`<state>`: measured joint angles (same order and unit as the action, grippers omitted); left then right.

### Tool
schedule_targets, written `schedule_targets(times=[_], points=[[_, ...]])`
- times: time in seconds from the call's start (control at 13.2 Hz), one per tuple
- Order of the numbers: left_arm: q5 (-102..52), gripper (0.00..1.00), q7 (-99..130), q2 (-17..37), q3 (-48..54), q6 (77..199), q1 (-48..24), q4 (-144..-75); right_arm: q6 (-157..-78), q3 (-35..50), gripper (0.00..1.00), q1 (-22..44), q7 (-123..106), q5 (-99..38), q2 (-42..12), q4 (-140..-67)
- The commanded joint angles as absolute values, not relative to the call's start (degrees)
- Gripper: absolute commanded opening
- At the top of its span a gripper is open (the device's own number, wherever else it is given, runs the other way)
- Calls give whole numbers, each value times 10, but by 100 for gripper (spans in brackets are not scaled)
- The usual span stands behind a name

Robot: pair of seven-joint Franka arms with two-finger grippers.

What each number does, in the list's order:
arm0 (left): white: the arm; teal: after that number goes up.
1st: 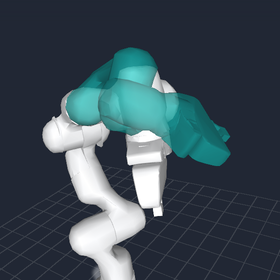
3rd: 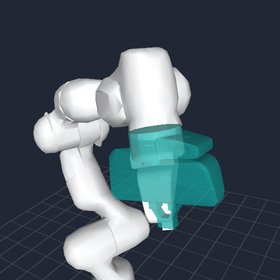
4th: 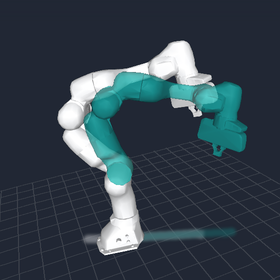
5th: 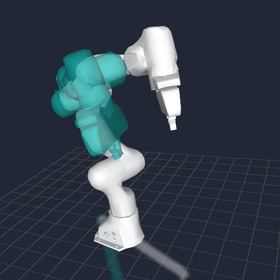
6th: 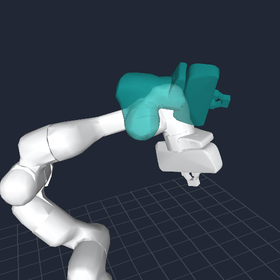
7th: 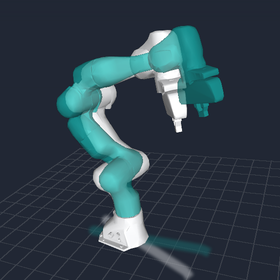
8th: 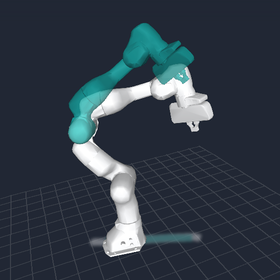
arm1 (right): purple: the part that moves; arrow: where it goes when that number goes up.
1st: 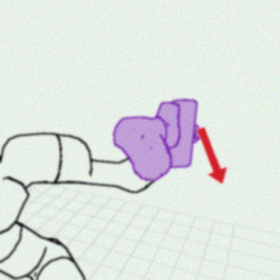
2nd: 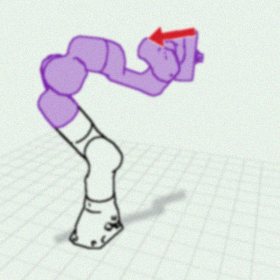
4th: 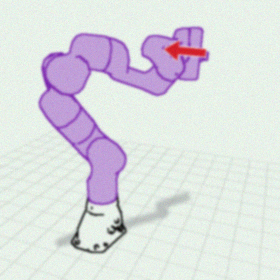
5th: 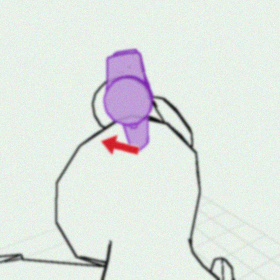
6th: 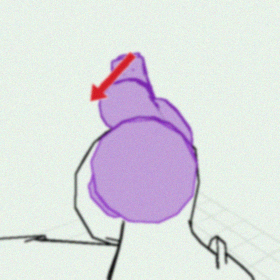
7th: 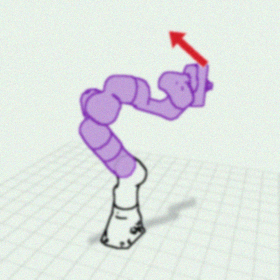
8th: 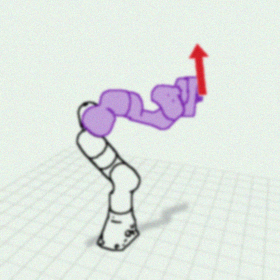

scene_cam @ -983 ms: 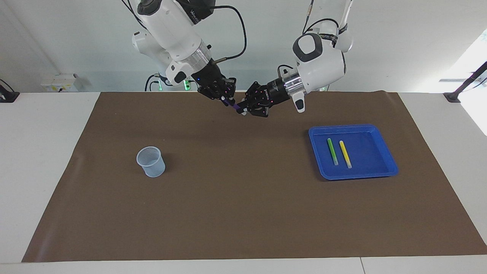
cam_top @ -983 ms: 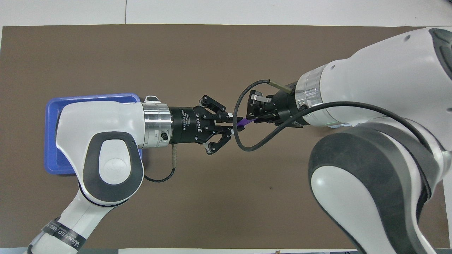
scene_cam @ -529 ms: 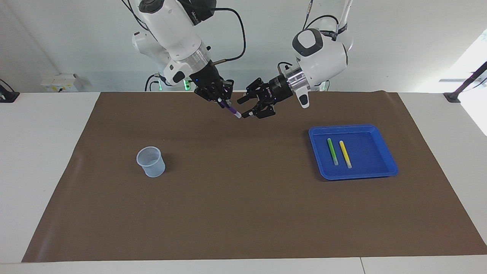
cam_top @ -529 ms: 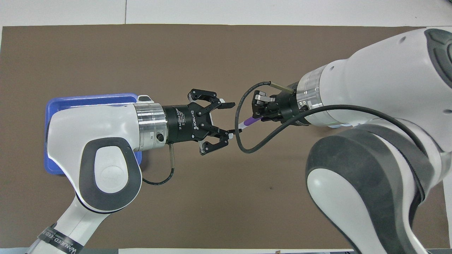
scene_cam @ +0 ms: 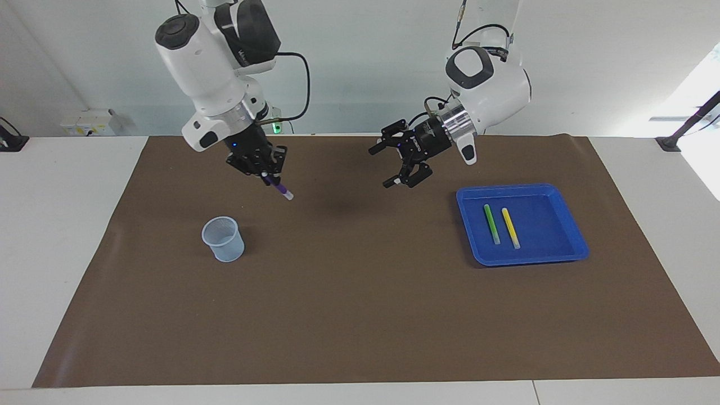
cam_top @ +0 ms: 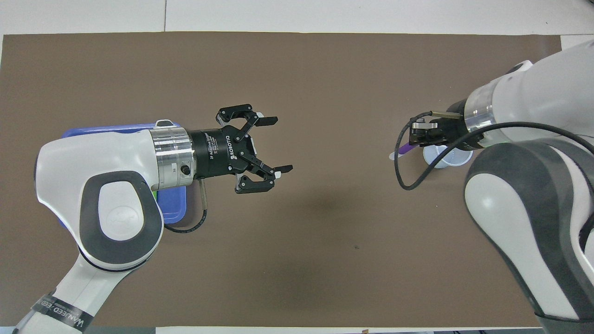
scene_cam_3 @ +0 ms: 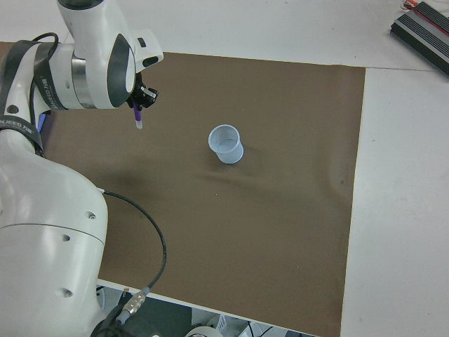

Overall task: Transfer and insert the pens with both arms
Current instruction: 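Move the purple pen into the cup while the left gripper returns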

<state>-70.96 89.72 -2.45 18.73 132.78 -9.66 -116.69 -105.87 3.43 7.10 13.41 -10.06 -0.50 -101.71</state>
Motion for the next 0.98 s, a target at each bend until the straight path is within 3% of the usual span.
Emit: schedule_targets(times=[0.0, 0.3, 0.76, 0.91], points=[[-654, 100, 867, -46, 187, 1242, -40, -1184, -1101, 40, 0, 33, 43, -45, 33, -1087], [-578, 100, 729, -45, 186, 1103, 54, -1176, -1172, 41, 0, -27, -72, -21, 33, -1137], [-220, 100, 587, -19, 186, 1055, 58, -1123, -1297, 42, 0, -52, -109, -21, 15, -1209], [-154, 100, 502, -11, 185, 1007, 62, -1098, -1302, 42, 0, -51, -110, -21, 8, -1216]])
